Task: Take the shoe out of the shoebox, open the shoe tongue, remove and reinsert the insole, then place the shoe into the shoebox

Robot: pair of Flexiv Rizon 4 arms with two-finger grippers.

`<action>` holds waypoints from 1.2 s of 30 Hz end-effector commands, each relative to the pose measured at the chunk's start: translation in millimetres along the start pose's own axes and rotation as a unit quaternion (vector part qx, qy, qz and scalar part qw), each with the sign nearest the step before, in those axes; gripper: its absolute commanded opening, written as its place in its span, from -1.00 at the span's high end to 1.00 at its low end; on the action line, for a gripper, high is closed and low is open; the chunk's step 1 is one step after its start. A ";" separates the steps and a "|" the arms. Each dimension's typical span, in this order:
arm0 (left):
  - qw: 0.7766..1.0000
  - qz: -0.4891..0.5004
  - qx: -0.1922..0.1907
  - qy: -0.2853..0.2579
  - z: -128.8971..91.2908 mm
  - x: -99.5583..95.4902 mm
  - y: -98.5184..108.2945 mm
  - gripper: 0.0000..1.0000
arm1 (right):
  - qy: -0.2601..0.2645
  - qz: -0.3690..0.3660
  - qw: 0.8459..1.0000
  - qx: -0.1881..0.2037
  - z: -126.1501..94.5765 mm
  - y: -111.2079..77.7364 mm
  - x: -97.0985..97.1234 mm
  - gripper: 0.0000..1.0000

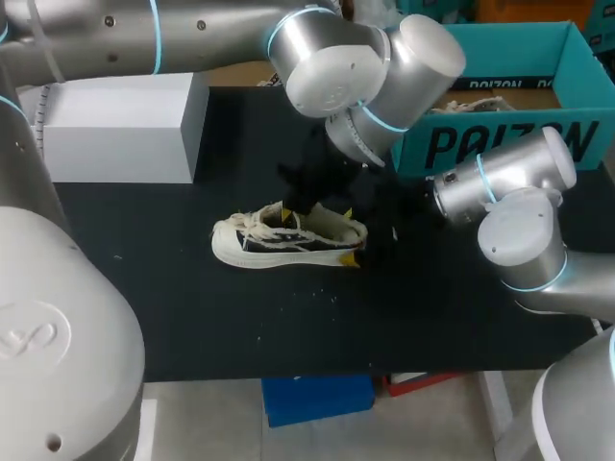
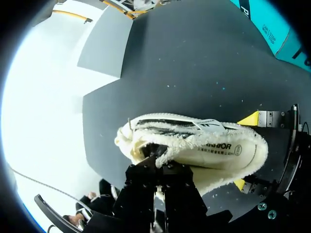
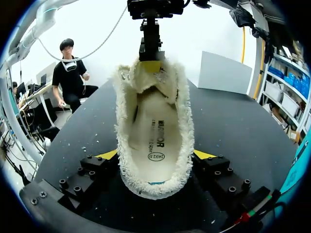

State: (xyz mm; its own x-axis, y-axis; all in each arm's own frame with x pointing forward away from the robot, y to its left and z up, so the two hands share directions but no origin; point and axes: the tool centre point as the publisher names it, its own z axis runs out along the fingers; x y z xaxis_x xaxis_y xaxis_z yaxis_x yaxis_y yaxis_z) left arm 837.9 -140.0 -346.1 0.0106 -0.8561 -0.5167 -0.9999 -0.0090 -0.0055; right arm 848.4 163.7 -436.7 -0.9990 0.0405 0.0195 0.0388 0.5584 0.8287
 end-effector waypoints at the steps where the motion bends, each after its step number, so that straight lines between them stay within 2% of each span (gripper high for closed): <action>1: 1.000 -0.009 0.013 0.009 -6.2 -11.8 3.8 1.00 | -0.001 0.001 1.000 0.001 4.3 -1.5 -1.5 1.00; 19: 0.997 -0.065 0.028 0.024 -9.3 -48.1 6.6 1.00 | -0.001 0.001 1.000 0.001 4.3 -1.5 -1.5 1.00; 36: 0.995 -0.096 0.000 0.005 24.1 -69.4 25.5 1.00 | -0.001 0.001 1.000 0.001 4.3 -1.5 -1.5 1.00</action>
State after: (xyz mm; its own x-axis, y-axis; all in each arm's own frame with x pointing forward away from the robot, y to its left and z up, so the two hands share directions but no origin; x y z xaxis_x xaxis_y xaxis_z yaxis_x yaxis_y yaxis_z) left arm 815.1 -75.2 -329.6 0.2003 -0.8402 -0.5039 -0.9797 -0.1710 -0.1042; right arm 848.4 165.3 -436.4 -0.9991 0.0391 0.0190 0.0376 0.5580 0.8290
